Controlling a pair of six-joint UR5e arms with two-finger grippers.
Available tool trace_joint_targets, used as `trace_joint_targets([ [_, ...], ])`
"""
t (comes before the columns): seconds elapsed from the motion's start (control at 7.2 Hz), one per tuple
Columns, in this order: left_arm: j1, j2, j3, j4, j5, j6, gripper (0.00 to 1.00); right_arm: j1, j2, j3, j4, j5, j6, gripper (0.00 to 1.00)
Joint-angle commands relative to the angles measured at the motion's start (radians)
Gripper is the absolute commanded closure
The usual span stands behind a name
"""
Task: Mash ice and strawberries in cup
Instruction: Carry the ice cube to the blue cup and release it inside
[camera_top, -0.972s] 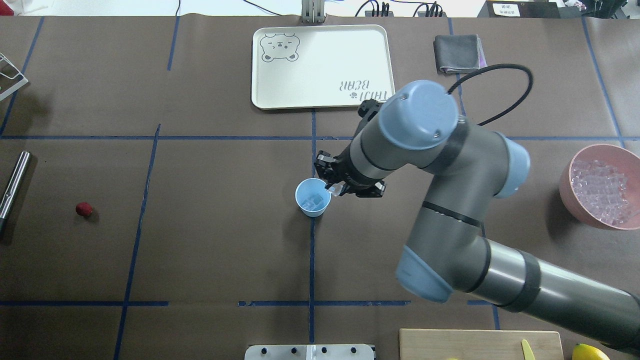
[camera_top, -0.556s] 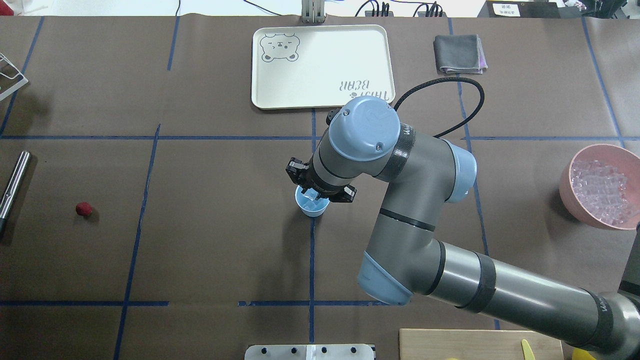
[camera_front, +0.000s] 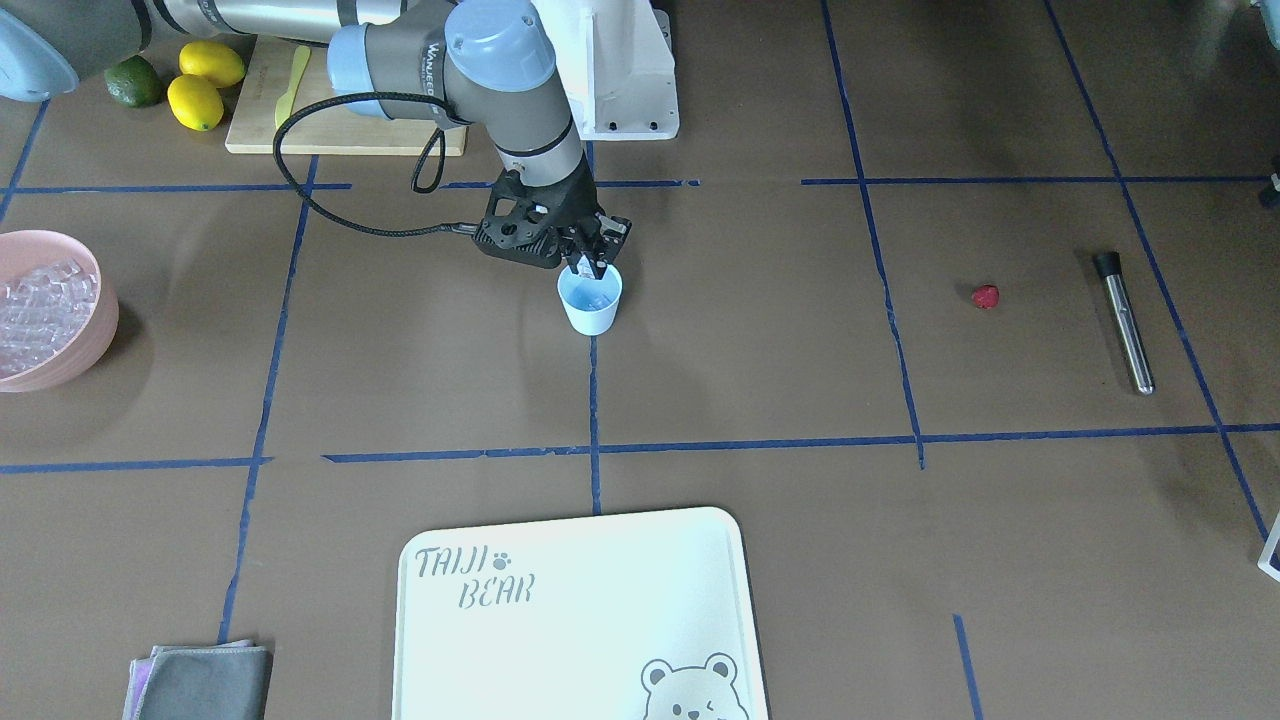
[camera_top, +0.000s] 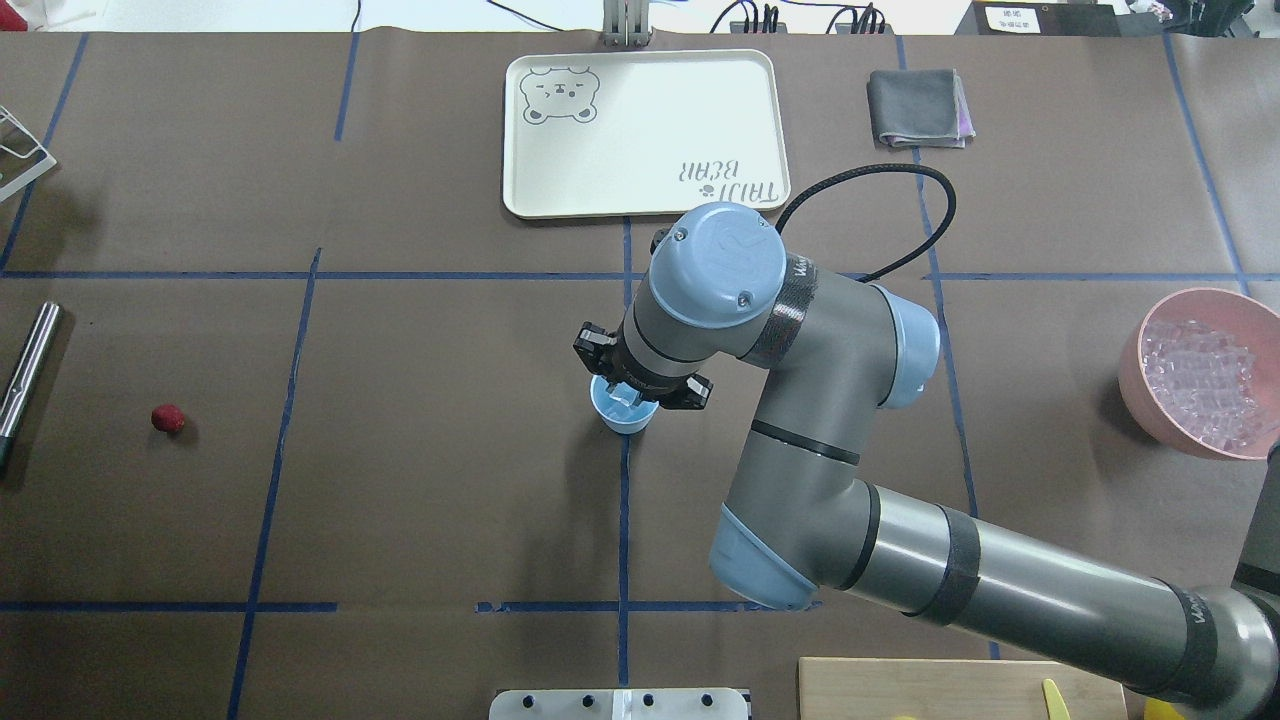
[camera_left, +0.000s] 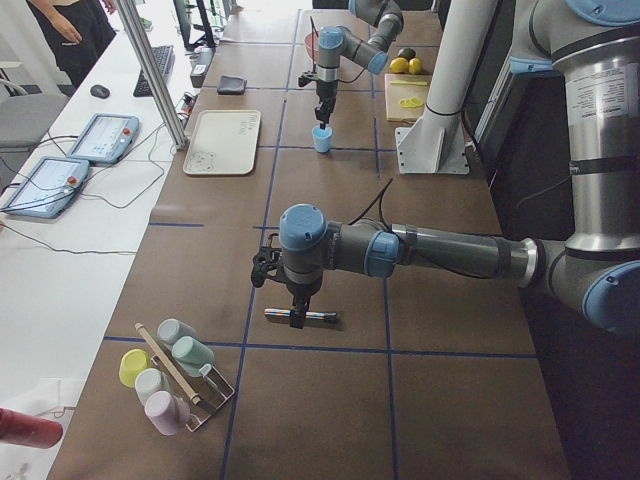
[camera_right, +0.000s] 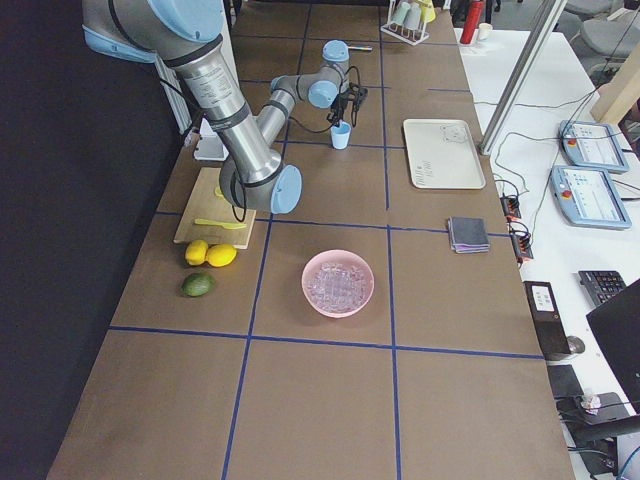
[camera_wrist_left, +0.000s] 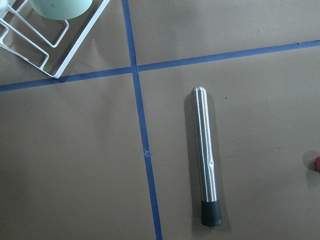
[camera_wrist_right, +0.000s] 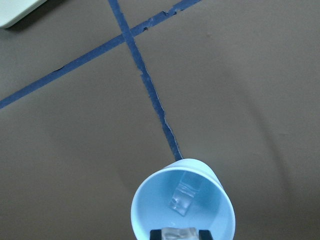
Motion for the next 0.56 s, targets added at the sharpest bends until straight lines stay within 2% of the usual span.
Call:
trace_joint_targets([
  [0.0,0.007,0.0,0.001,-0.048,-0.002,-0.001,0.0,0.0,-0.001,0.007,-0.005,0.0,0.005,0.01],
  [0.14,0.013,0.0,0.001,-0.05,-0.009,-0.006,0.0,0.006,-0.003,0.018,-0.007,0.001,0.004,0.0],
  [0.28,0.074,-0.008,-0.001,-0.052,-0.052,-0.008,0.0,0.046,-0.059,0.1,-0.018,0.021,-0.001,0.0],
  [0.42,0.124,-0.015,-0.001,-0.07,-0.071,-0.085,0.0,0.086,-0.184,0.233,-0.048,0.058,-0.016,0.0],
])
